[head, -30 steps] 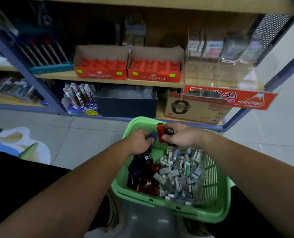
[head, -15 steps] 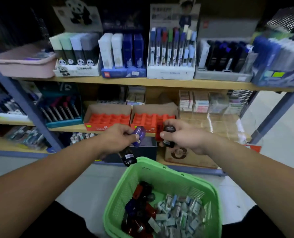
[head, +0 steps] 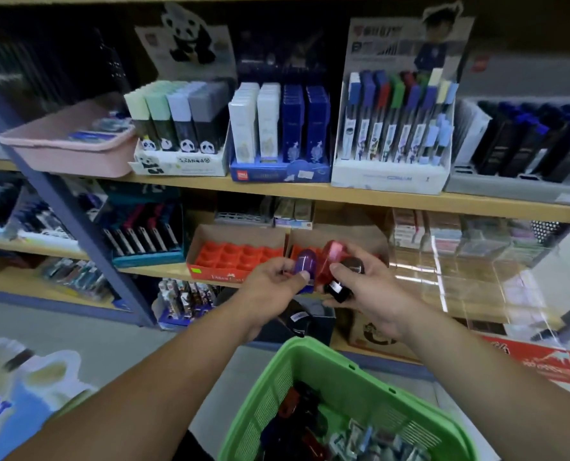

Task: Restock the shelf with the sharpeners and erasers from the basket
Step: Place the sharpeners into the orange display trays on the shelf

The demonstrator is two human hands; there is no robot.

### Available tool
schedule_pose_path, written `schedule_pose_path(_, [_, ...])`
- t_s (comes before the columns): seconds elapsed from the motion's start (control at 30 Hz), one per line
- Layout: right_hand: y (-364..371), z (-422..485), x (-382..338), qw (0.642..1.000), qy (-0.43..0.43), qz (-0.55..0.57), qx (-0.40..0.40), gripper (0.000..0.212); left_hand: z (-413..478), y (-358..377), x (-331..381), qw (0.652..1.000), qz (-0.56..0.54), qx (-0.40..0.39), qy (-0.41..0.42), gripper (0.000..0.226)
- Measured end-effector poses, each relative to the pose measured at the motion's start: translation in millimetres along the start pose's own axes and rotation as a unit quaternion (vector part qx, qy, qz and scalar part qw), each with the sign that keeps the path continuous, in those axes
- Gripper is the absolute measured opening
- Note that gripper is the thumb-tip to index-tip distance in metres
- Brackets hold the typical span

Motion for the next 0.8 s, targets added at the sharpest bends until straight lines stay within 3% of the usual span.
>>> schedule_pose_path(0.23, [8,8,7,0.998,0.008,0.060,0.010,0.043,16,2,-4,0.999,0.010,0.006,0.038,0.017])
schedule_pose_path(0.4, [17,12,15,0.998,0.031,0.057,0.019,0.045,47,-41,-11,0.984,0.132,0.108,0.058,0.016])
schedule_pose_path(0.5, [19,12,16,0.999,0.026,0.030,0.010,0.045,62,-60,-20,0.976,0.191,0.101,0.035,0.027])
schedule_pose_path(0.8, [21,15,17,0.999,0.018,0.014,0.023,0.048,62,-67,-44,0.991,0.106,0.082,0.012,0.020])
Point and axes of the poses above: each hand's wrist, its own z-axis towards the middle knuckle, its own y-axis out of the palm, x = y × z, the point moved 5 cm from there along z, towards the middle knuckle, and after that the axes turned 1 degree about y, right-handed, at the moved point
